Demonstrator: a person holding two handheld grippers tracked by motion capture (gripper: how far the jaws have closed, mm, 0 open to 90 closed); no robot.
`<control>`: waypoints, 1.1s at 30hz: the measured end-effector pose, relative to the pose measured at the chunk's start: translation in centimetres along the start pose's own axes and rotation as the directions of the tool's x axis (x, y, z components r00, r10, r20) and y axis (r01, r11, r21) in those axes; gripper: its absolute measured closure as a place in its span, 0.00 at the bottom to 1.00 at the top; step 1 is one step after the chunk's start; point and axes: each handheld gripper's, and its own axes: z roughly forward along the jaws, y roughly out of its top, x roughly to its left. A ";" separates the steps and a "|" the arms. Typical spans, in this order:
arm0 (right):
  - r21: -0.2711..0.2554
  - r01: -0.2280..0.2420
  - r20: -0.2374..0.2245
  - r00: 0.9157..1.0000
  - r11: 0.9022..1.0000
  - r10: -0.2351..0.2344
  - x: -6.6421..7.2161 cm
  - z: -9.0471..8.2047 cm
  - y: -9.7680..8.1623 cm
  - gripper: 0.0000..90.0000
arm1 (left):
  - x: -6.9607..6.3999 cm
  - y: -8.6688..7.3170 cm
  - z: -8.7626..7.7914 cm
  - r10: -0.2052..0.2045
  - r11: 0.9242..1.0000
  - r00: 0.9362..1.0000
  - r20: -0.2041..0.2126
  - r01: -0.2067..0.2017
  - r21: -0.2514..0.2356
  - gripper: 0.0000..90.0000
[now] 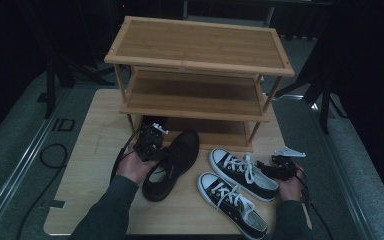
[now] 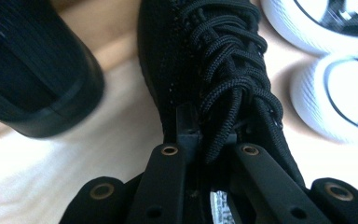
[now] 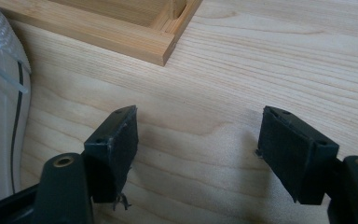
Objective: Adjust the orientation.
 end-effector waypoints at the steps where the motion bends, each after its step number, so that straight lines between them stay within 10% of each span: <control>1: 0.000 0.000 0.000 1.000 1.000 0.000 0.0 0.0 0.0 0.32 | 0.1 0.3 0.3 -0.009 1.000 1.000 -0.014 0.009 -0.008 0.96; 12: 0.000 -0.001 -0.002 1.000 1.000 0.001 0.0 0.0 0.0 0.32 | 1.1 2.7 1.9 -0.083 0.995 0.990 -0.113 0.076 -0.066 0.96; 24: 0.000 -0.001 -0.002 1.000 1.000 0.001 0.0 0.0 0.0 0.32 | 1.9 2.2 2.7 -0.187 0.975 0.960 -0.209 0.156 -0.158 0.95; 33: -0.001 0.001 -0.002 1.000 1.000 -0.001 0.0 0.0 0.0 0.32 | 2.3 1.6 1.7 -0.142 0.983 0.975 -0.169 0.118 -0.140 0.82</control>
